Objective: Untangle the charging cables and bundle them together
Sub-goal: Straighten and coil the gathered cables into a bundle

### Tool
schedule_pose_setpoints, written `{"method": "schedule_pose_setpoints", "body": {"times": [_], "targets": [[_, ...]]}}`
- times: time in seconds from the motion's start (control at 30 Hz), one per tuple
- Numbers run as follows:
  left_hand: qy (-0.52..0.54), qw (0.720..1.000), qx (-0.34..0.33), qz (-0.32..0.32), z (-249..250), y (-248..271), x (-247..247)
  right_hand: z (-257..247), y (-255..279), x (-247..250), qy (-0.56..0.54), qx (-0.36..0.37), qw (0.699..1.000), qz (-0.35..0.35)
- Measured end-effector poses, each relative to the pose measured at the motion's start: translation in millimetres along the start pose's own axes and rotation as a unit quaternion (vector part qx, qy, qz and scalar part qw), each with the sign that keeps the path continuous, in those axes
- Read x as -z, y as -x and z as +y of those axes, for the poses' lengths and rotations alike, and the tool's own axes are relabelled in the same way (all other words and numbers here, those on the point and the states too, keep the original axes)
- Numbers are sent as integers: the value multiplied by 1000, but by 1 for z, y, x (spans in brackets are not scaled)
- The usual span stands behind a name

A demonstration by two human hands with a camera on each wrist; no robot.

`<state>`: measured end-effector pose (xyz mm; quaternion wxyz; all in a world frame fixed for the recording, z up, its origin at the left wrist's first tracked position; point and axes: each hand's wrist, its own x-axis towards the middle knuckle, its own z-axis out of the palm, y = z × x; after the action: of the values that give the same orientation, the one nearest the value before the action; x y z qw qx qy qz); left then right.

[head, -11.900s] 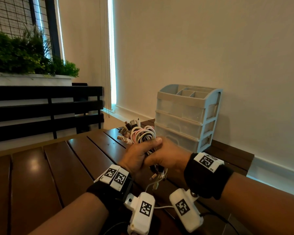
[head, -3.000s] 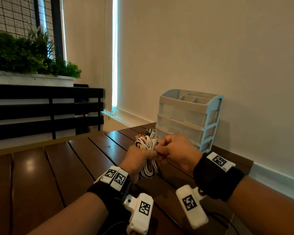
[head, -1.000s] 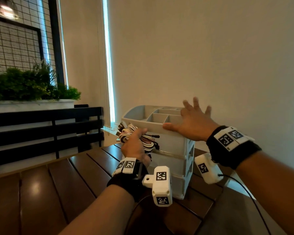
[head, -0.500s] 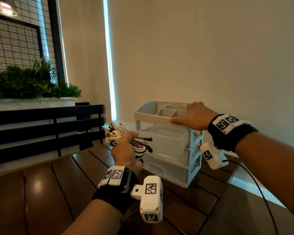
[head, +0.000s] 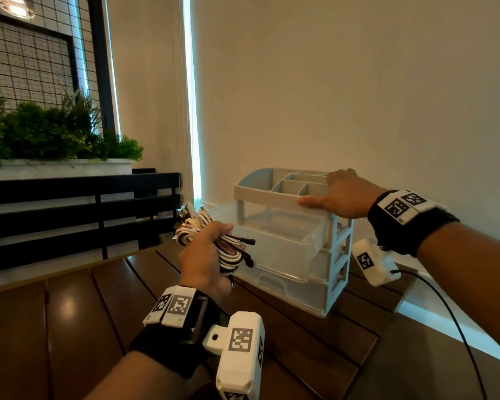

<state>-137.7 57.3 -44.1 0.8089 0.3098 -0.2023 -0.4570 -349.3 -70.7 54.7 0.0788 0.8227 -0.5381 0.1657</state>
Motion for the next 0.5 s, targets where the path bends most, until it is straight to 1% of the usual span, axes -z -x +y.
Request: {"method": "schedule_pose_setpoints", "body": {"times": [0.07,0.13,0.2,0.27,0.33,0.37,0.4,0.43,0.5], "targets": [[-15,1000,-5,3,5,2,1,-1,0,0,-1,0,1000,2],[-34,999,-31,9,16,2,0,-1,1,-1,-2,4,1000,5],[-62,994,-85,13,32,-2,-7,-2,2,-1,-7,3,1000,4],[-103,983,-150,-10,51,-9,-22,-3,2,-1,-9,1,1000,2],[-179,958,-220,-46,68,-15,-41,-4,4,1,-2,5,1000,1],[-233,936,-254,-69,75,-19,-52,-5,4,1,1,8,1000,0],[-304,903,-291,-92,82,-24,-63,-6,5,2,3,10,1000,-3],[-394,850,-330,-113,87,-30,-73,-5,4,1,5,9,1000,-7],[-561,716,-386,-151,93,-41,-91,-4,3,1,3,9,1000,-6]]}}
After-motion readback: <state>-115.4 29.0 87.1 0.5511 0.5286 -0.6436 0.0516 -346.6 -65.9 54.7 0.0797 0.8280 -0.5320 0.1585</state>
